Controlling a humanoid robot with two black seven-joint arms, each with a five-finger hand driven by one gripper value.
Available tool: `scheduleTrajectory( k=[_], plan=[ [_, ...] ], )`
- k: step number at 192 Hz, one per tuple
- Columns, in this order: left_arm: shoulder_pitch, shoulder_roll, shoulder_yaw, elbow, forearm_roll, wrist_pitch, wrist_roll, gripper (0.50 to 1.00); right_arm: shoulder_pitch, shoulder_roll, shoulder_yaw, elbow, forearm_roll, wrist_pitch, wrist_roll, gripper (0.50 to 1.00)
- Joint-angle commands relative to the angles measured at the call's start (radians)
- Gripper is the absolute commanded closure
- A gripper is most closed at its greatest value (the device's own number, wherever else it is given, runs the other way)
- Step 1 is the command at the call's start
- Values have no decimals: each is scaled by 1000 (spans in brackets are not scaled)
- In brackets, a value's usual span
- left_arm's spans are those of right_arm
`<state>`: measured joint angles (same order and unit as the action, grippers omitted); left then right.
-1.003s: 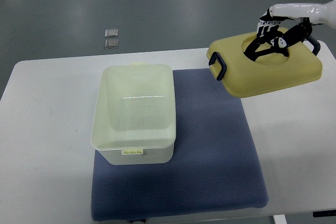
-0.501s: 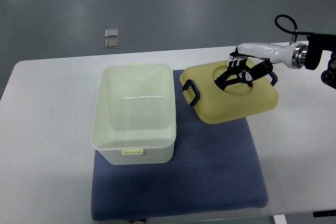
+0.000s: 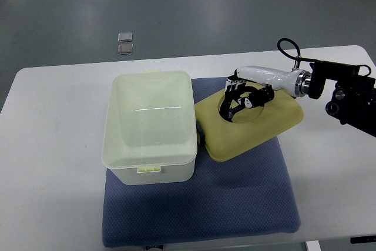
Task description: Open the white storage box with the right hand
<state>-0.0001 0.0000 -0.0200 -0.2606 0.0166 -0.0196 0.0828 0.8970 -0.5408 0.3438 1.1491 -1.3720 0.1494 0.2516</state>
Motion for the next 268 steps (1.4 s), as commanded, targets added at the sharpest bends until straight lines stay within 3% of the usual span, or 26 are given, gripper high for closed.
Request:
scheduleTrajectory(
  k=[1, 19, 27, 36, 59, 118, 153, 209, 210, 234, 268],
  plan=[
    [-1, 0, 0, 1, 0, 0, 0, 500, -16, 7, 1, -3, 1, -2, 0, 994],
    [0, 0, 0, 0, 0, 1, 0, 500, -23, 9, 1, -8, 1, -4, 0, 928],
    [0, 0, 0, 0, 0, 0, 0, 500, -27, 9, 1, -15, 1, -4, 0, 846],
    [-1, 0, 0, 0, 0, 1, 0, 500, -29, 9, 1, -23, 1, -4, 0, 708],
    [0, 0, 2, 0, 0, 0, 0, 500, -33, 5, 1, -29, 2, -1, 0, 595],
    [0, 0, 3, -2, 0, 1, 0, 500, -47, -13, -9, -42, 8, 18, -2, 574],
    [-1, 0, 3, -2, 0, 1, 0, 500, -43, -90, 8, -42, 25, 110, 0, 574],
    [0, 0, 5, -6, 2, 0, 0, 500, -33, -122, 129, -123, 294, 157, -11, 574],
    [0, 0, 5, -6, 2, 1, 3, 500, -35, -111, 176, -143, 398, 156, -14, 574],
    [-1, 0, 6, -8, 2, 0, 49, 500, -46, -36, 280, -198, 738, 142, -6, 574],
    [-1, 0, 3, -8, 3, 0, 58, 500, -102, 85, 402, -259, 1180, 84, -20, 574]
  ],
)
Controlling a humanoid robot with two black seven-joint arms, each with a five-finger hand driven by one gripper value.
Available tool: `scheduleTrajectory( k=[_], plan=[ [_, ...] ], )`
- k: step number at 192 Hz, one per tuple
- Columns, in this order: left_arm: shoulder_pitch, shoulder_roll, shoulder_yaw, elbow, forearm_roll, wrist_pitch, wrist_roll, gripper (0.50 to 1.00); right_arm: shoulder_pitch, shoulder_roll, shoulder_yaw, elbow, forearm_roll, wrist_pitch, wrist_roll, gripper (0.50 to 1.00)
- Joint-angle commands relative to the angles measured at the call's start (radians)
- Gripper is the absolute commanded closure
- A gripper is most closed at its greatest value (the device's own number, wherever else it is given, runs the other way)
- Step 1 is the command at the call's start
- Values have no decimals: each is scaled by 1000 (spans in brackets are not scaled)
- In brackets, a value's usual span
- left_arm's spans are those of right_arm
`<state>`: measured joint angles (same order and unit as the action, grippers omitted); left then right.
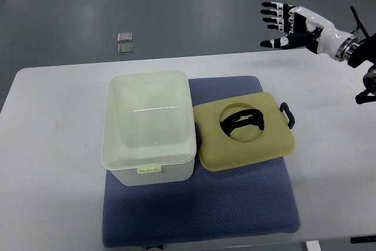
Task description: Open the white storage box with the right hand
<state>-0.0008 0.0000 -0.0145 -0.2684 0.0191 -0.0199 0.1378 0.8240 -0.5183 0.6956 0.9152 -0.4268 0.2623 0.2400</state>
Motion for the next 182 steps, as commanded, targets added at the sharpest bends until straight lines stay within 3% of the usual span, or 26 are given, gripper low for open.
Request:
scheduleTrajectory(
  k=[1, 41, 89, 182],
  plan=[
    [-1, 0, -2, 0, 1, 0, 3, 500, -29, 63, 50, -26, 235, -29, -8, 574],
    [-1, 0, -5, 1, -1, 0, 3, 500, -83, 195, 117, -84, 494, -75, 7, 574],
    [-1, 0, -5, 0, -1, 0, 3, 500, -131, 297, 223, -118, 514, -64, 9, 572],
    [-1, 0, -5, 0, 1, 0, 3, 500, -154, 333, 205, -119, 496, -61, 7, 572]
  ],
)
